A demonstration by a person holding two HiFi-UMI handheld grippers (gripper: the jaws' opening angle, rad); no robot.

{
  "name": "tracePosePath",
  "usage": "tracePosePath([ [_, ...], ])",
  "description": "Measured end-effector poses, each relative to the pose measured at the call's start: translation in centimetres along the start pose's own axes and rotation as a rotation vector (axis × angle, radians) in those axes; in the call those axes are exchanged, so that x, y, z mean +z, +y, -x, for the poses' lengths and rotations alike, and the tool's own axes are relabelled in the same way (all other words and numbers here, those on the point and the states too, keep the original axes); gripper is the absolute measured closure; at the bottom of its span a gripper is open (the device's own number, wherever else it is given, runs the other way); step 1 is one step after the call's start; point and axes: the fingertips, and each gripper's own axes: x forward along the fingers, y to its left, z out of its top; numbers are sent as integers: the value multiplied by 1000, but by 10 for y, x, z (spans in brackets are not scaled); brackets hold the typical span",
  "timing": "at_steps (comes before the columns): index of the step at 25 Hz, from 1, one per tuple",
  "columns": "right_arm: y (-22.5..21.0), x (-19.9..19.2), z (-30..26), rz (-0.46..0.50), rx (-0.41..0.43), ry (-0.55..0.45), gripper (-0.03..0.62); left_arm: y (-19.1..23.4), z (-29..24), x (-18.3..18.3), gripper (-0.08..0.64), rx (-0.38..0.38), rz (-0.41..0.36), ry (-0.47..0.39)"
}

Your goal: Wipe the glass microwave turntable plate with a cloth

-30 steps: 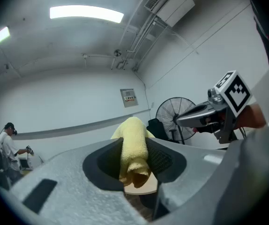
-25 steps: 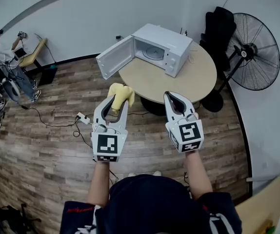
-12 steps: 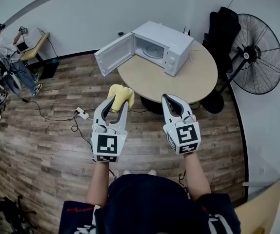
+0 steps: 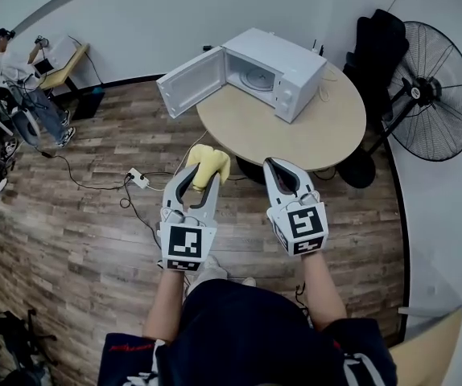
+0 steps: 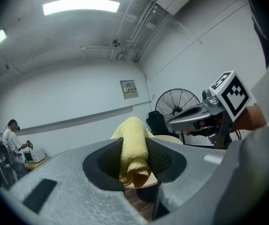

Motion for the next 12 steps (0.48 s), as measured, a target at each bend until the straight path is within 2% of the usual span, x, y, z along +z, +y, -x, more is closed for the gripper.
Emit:
tracePosePath([
  [6,-7,-3,-28,-8,7,0,581,16,-25,-4,433,-9,-13,-4],
  [12,-18,0,-81,-11,-8,7,581,57,-67,-8,433,-26,-15,-16],
])
